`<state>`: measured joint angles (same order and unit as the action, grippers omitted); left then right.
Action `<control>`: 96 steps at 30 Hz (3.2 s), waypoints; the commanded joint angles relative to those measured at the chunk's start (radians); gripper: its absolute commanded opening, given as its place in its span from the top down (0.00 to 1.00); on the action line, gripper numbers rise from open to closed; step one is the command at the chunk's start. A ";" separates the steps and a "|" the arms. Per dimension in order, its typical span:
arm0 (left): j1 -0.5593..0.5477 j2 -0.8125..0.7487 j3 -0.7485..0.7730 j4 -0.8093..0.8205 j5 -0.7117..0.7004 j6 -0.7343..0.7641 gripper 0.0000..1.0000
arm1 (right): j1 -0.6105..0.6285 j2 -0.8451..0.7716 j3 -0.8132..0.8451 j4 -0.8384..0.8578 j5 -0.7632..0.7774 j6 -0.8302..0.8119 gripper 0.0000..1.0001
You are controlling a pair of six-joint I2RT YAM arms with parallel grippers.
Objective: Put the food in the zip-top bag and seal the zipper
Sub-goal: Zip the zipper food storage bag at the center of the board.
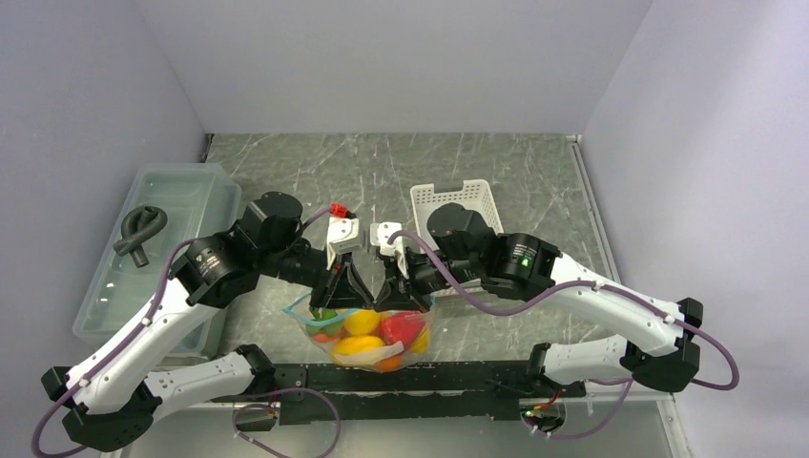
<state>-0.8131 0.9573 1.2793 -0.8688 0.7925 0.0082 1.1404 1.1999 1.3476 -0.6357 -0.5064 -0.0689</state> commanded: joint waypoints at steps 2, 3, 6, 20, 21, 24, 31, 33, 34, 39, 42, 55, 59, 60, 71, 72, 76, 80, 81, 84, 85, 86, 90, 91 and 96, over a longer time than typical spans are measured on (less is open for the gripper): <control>-0.003 -0.025 0.023 -0.057 -0.022 0.028 1.00 | -0.013 -0.059 0.063 0.018 0.050 0.004 1.00; -0.003 -0.026 0.028 -0.067 -0.027 0.027 1.00 | -0.014 -0.063 0.061 0.014 0.055 0.003 1.00; -0.003 -0.034 0.037 -0.091 -0.048 0.018 1.00 | -0.020 -0.075 0.054 0.003 0.066 0.001 1.00; -0.002 -0.114 0.066 -0.173 -0.193 -0.051 1.00 | -0.045 -0.154 0.010 -0.038 0.114 0.015 1.00; -0.002 -0.120 0.066 -0.175 -0.202 -0.055 1.00 | -0.046 -0.158 0.005 -0.038 0.115 0.016 1.00; -0.003 -0.136 0.073 -0.184 -0.233 -0.062 1.00 | -0.048 -0.163 0.001 -0.040 0.117 0.021 1.00; -0.003 -0.178 0.079 -0.203 -0.313 -0.087 1.00 | -0.050 -0.156 0.008 -0.044 0.124 0.021 1.00; -0.003 -0.193 0.077 -0.213 -0.332 -0.093 1.00 | -0.050 -0.155 0.011 -0.045 0.130 0.020 1.00; -0.003 -0.198 0.076 -0.219 -0.341 -0.096 1.00 | -0.050 -0.156 0.011 -0.044 0.132 0.020 1.00; -0.003 -0.228 0.076 -0.251 -0.402 -0.114 1.00 | -0.052 -0.163 0.012 -0.040 0.149 0.020 1.00; -0.002 -0.252 0.071 -0.256 -0.423 -0.129 1.00 | -0.051 -0.163 0.013 -0.040 0.161 0.017 1.00; -0.002 -0.311 0.067 -0.242 -0.494 -0.162 1.00 | -0.054 -0.154 0.014 -0.030 0.152 0.021 1.00; -0.003 -0.273 0.040 -0.182 -0.414 -0.152 1.00 | -0.054 -0.147 0.006 0.000 0.121 0.025 1.00; -0.003 -0.257 0.032 -0.162 -0.389 -0.146 1.00 | -0.054 -0.143 0.008 0.005 0.113 0.027 1.00; -0.002 -0.056 -0.005 0.087 -0.143 -0.117 1.00 | -0.053 -0.091 0.011 0.054 0.041 0.023 1.00; -0.003 -0.045 -0.006 0.099 -0.144 -0.113 1.00 | -0.053 -0.092 0.009 0.058 0.038 0.022 1.00; -0.002 -0.011 -0.019 0.150 -0.131 -0.115 0.99 | -0.053 -0.088 -0.003 0.065 0.028 0.020 1.00; -0.003 0.012 -0.021 0.184 -0.132 -0.117 0.97 | -0.053 -0.094 -0.024 0.074 0.036 0.021 1.00; -0.002 0.015 -0.023 0.192 -0.135 -0.118 0.97 | -0.053 -0.097 -0.032 0.078 0.039 0.022 1.00; -0.003 0.024 -0.023 0.193 -0.145 -0.116 0.97 | -0.053 -0.104 -0.049 0.072 0.064 0.022 1.00; -0.003 0.024 -0.023 0.186 -0.153 -0.114 0.97 | -0.053 -0.105 -0.056 0.068 0.075 0.023 1.00; -0.002 0.024 -0.023 0.177 -0.163 -0.113 0.97 | -0.053 -0.105 -0.064 0.065 0.081 0.025 1.00; -0.003 0.009 -0.031 0.139 -0.197 -0.109 0.97 | -0.053 -0.118 -0.116 0.077 0.105 0.033 1.00; -0.003 0.004 -0.035 0.133 -0.200 -0.109 0.97 | -0.053 -0.124 -0.130 0.082 0.110 0.035 1.00; -0.003 -0.025 -0.057 0.111 -0.203 -0.115 0.98 | -0.054 -0.154 -0.192 0.101 0.157 0.039 0.83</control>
<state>-0.8158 0.9733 1.2232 -0.7895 0.5762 -0.1165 1.0863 1.0866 1.1873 -0.6102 -0.4072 -0.0418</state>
